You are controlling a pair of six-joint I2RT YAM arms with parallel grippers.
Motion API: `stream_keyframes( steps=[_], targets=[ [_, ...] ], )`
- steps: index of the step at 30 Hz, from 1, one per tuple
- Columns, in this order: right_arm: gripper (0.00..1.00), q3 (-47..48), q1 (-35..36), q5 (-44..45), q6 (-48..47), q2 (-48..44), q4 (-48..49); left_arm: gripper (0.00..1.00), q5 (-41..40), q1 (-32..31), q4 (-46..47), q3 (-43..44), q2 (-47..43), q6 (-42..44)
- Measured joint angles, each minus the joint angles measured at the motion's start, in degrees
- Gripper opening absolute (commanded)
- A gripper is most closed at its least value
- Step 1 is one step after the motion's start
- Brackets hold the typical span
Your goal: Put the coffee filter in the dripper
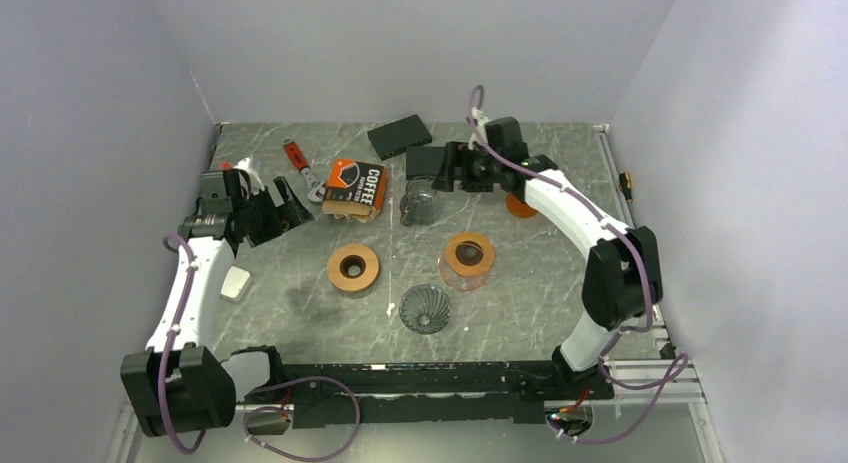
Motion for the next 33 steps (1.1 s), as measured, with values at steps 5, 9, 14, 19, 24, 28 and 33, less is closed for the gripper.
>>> stream_keyframes(
  steps=[5,9,14,19,24,28,33],
  targets=[
    [0.86,-5.53,-2.47,-1.55,2.19,-5.57,2.03,0.88,2.86,0.00,0.13,-3.72,4.72,-3.34],
    [0.86,-5.81,-2.40,-2.97,2.56,-8.55,4.09,0.87,4.85,-0.55,1.75,-5.99,11.37,-6.05],
    [0.86,-6.75,-2.47,-4.55,2.71,-10.45,5.77,0.87,2.16,-7.45,2.32,-6.27,19.78,-7.48],
    [0.86,-8.81,-2.47,-5.62,2.75,-10.56,5.81,0.86,-5.25,-15.02,0.83,-4.72,22.14,-8.11],
    [0.86,-9.79,-2.47,-6.10,2.99,-10.56,5.88,0.80,-12.59,-18.60,1.03,-2.84,22.29,-9.03],
    [0.86,-10.45,-2.47,-7.30,3.43,-10.58,6.40,0.72,-15.74,-19.87,1.14,-2.84,23.78,-9.75],
    [0.87,-12.28,-2.47,-9.03,4.85,-11.19,7.91,0.51,-16.65,-20.70,0.63,-1.31,26.10,-10.03]
  ],
)
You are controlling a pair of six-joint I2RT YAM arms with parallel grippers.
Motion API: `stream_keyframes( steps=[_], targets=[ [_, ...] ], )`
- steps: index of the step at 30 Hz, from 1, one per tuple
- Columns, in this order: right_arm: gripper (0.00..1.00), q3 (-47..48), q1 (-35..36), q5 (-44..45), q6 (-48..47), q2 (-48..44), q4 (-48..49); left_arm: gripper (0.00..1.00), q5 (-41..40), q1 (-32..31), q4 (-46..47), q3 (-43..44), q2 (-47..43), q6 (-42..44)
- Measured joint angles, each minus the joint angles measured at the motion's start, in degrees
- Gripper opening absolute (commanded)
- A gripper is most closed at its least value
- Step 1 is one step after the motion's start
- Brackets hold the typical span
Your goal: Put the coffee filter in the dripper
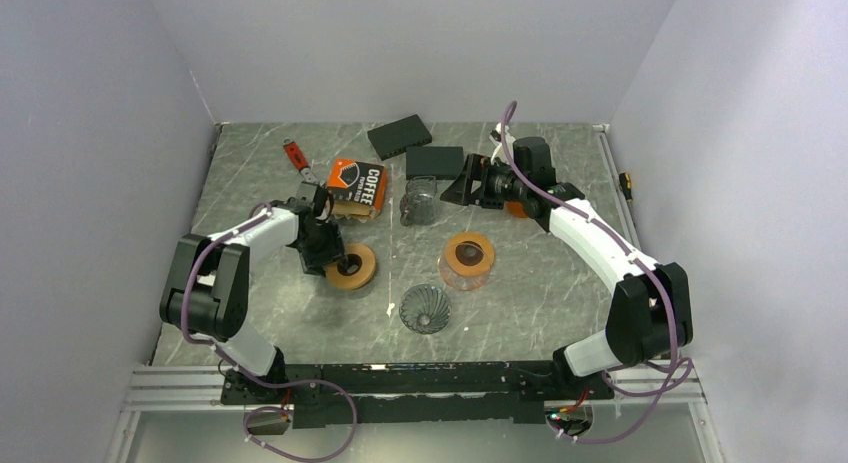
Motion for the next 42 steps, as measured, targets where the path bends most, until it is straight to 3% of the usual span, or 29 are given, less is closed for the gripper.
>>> stream_keyframes(
  steps=[3,8,19,30,36,42],
  targets=[
    [0.87,-1.18,0.00,-0.96,0.96,-0.39,0.20,0.33,0.66,-0.33,0.02,0.35,0.59,0.35],
    [0.87,-1.99,0.00,-1.99,1.53,-0.61,0.31,0.26,1.77,-0.33,0.00,0.46,0.46,1.92],
    [0.87,-4.92,0.00,-5.95,5.55,-0.70,3.85,0.26,2.16,-0.85,0.13,-0.52,-11.96,4.57],
    [0.87,-4.20,1.29,-11.78,9.68,-0.46,7.56,0.22,4.57,-0.85,0.55,9.92,-17.49,10.49],
    [0.79,-0.81,7.41,-14.29,12.83,1.51,10.56,0.24,5.95,-0.85,1.88,13.18,-19.19,15.15],
    [0.64,1.84,12.46,-15.91,17.77,6.36,15.89,0.26,6.05,-0.85,3.04,12.70,-19.47,18.03]
  ],
)
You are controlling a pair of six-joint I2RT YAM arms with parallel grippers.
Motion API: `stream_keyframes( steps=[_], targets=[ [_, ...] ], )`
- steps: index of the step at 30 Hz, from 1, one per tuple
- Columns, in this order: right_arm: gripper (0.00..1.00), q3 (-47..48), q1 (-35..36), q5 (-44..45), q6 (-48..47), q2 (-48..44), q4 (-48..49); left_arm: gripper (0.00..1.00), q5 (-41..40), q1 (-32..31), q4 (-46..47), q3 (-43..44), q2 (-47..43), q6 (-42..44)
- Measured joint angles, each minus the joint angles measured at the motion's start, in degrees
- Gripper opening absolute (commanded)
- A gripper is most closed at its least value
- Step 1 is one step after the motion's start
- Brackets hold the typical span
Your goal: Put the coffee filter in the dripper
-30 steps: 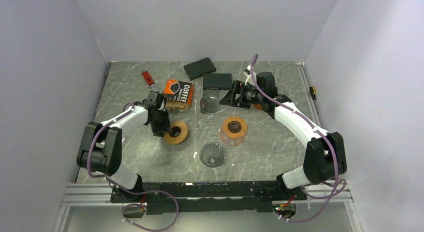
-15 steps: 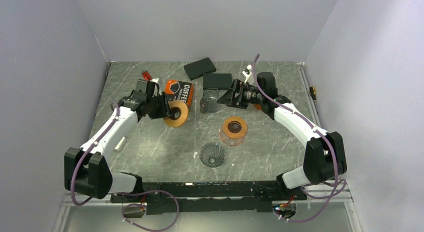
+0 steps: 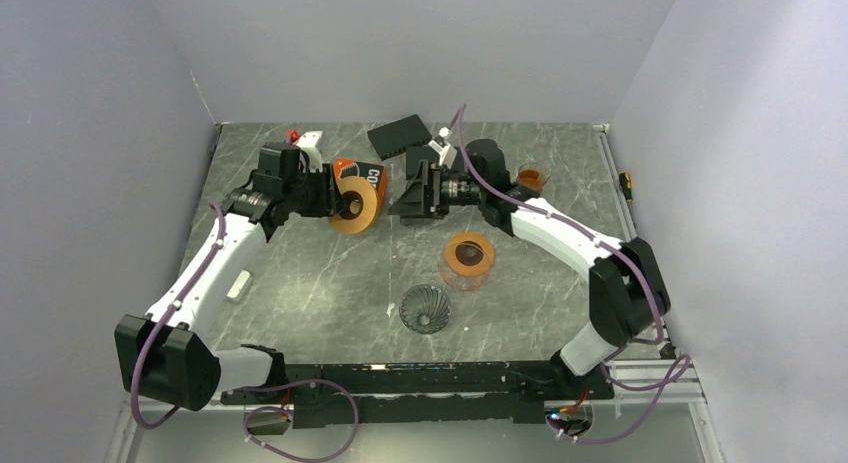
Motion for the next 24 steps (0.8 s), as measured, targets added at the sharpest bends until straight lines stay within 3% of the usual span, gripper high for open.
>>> stream_keyframes(
  steps=[11,21,24],
  targets=[
    [0.59,4.48,3.39,-1.73,7.56,11.72,6.16,0.26,-0.44,0.22,1.29,-2.36,-2.12,1.46],
    [0.64,6.45,4.46,-0.92,7.96,11.98,7.72,0.26,-1.01,0.04,1.03,-2.36,-2.12,1.64],
    [0.60,6.38,4.59,0.61,7.45,11.58,7.74,0.26,-1.14,0.00,1.03,-2.36,-2.12,1.64]
  ],
)
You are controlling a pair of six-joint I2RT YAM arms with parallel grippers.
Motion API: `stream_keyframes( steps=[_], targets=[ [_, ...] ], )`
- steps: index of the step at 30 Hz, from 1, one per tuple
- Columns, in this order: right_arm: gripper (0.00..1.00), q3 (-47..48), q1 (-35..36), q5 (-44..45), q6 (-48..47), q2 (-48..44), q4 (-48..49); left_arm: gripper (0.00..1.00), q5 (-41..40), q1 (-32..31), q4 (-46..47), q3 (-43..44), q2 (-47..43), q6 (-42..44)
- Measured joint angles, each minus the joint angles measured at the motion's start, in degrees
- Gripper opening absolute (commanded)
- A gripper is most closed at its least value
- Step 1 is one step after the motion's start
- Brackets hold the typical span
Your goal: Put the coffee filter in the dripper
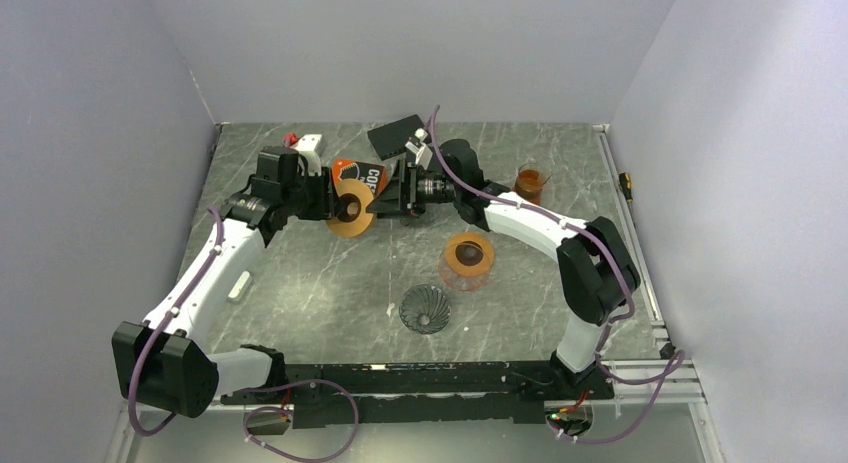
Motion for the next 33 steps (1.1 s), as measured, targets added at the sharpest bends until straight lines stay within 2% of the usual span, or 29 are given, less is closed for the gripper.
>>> stream_keyframes(
  steps=[8,11,14,15,19,20,22,24,33],
  targets=[
    [0.31,0.98,0.59,0.76,0.52,0.57,0.07,0.27,0.07,0.00,0.02,0.00,-0.02,0.00],
    [0.25,2.23,1.07,0.66,1.18,1.75,0.87,0.27,0.09,0.00,0.04,0.00,-0.02,0.00],
    [0.03,2.62,1.29,0.63,1.40,2.27,0.94,0.28,0.00,0.00,-0.11,0.00,-0.02,0.11],
    [0.00,2.64,1.31,0.83,1.42,2.34,0.76,0.29,-0.02,0.02,-0.15,0.00,-0.02,0.20],
    [0.00,2.64,1.25,0.76,1.36,2.60,0.70,0.39,-0.26,0.02,-0.04,0.00,-0.02,0.35],
    [0.00,2.64,1.29,0.81,1.29,2.60,0.66,0.46,-0.37,0.02,-0.07,0.00,-0.02,0.46],
    [0.00,2.64,1.29,0.85,0.90,2.60,0.61,0.71,-0.44,0.02,-0.04,0.00,-0.07,0.61],
    [0.00,2.64,1.29,0.83,0.31,2.60,0.26,0.82,-0.44,0.00,0.02,0.00,-0.28,0.66],
    [0.00,2.58,0.50,0.83,-3.28,2.58,-2.27,0.92,-0.20,0.00,2.75,-1.88,-7.72,-0.13]
  ],
)
